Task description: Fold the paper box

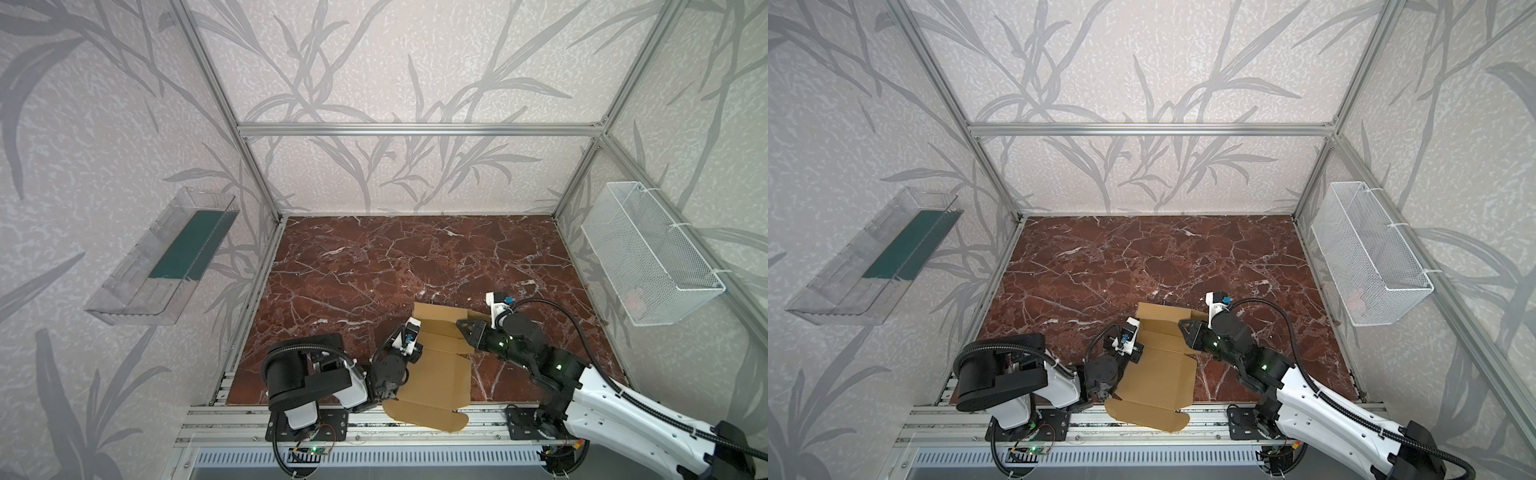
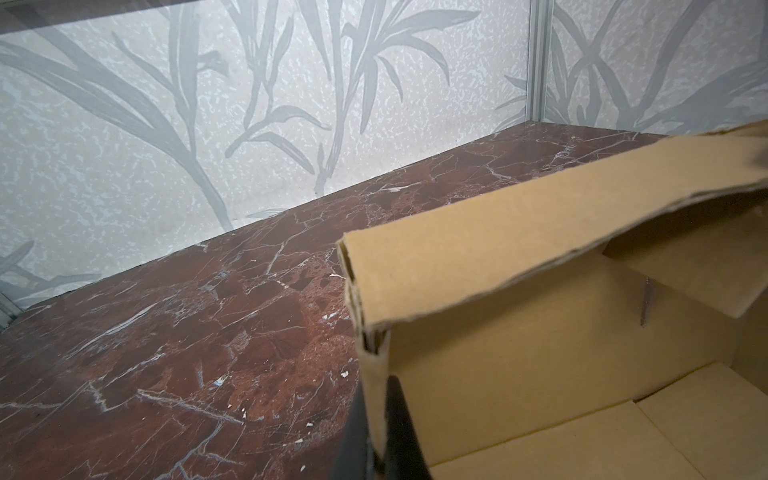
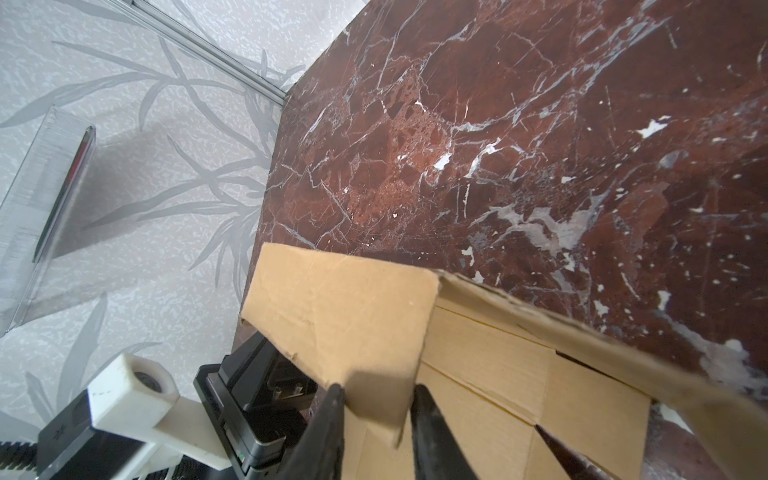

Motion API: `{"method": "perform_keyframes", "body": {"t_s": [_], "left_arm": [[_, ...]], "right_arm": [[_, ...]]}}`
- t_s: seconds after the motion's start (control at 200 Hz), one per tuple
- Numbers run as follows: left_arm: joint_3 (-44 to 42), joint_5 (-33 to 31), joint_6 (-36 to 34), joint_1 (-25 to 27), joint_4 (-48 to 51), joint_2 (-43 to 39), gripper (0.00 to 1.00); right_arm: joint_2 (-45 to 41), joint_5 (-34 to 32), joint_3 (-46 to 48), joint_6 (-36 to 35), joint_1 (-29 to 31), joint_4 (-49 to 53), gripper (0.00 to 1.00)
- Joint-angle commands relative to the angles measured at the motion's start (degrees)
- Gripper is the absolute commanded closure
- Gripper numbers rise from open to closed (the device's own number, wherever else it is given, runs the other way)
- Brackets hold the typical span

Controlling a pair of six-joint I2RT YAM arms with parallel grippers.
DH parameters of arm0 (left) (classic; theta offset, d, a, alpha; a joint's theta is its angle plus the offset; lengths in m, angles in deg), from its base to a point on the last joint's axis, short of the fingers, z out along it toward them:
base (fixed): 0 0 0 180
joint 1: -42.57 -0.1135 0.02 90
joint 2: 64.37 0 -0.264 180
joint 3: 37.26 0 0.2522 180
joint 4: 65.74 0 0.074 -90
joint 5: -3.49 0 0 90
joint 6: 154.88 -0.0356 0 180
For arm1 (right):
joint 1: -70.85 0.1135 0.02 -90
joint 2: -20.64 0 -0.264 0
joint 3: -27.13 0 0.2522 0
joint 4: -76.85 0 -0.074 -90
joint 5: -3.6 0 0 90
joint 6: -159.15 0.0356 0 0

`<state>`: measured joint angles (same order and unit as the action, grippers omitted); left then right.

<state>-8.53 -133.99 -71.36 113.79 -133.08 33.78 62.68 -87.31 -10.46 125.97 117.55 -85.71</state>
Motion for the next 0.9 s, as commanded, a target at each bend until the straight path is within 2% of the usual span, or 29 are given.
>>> {"method": "perform_keyframes", "body": {"t_s": [0.0,0.22,0.41,0.565,0.755,0.895], "left_arm": [[0.6,-1.8,-1.8,0.3,-0.1,0.3,1.00],[-0.7,-5.9,-5.1,0.1,-0.1,-2.1,1.00],[-3.0,-9.0,-5.3,-1.4,-0.1,-6.5,1.00],[-5.6,-9.3,-3.4,-2.5,-0.1,-12.0,1.00],[-8.0,-9.5,-2.7,-2.7,-0.1,-17.6,1.00],[-9.7,-9.9,-1.2,-2.7,0.1,-23.4,1.00]], "right_arm": [[-1.7,-0.8,0.4,0.0,-0.3,-0.1,0.71],[-11.3,-1.6,-2.4,-2.3,-3.3,9.1,0.66],[-14.5,0.3,-3.9,-4.7,-3.9,16.7,0.61],[-16.5,2.9,-0.1,-4.9,-4.9,17.5,0.60],[-18.5,5.8,1.2,-6.0,-9.6,18.9,0.59],[-16.6,13.4,3.1,-5.6,-10.9,12.3,0.60]]}}
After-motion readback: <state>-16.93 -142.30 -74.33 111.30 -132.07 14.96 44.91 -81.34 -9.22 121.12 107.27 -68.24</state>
